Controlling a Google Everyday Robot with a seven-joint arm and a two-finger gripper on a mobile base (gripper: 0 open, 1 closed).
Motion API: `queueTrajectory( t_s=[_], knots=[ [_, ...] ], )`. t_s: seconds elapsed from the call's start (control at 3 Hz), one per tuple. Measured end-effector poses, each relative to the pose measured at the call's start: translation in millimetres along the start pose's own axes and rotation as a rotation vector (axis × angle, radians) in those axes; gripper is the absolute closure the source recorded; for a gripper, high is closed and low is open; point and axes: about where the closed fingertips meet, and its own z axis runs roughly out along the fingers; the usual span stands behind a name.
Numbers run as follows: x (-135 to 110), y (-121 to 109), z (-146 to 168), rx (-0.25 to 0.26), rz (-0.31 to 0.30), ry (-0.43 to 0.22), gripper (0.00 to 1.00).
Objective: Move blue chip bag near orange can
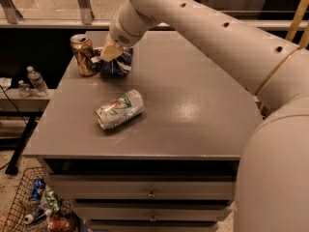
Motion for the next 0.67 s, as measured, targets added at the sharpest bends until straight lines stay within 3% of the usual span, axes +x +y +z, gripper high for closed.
queueTrajectory(
  t_s=[0.33, 0.67],
  knots=[
    [-0.3, 1.4, 2.0, -0.004, -0.001, 0.0, 0.0],
    [-0.3, 1.4, 2.0, -0.004, -0.001, 0.0, 0.0]
  ],
)
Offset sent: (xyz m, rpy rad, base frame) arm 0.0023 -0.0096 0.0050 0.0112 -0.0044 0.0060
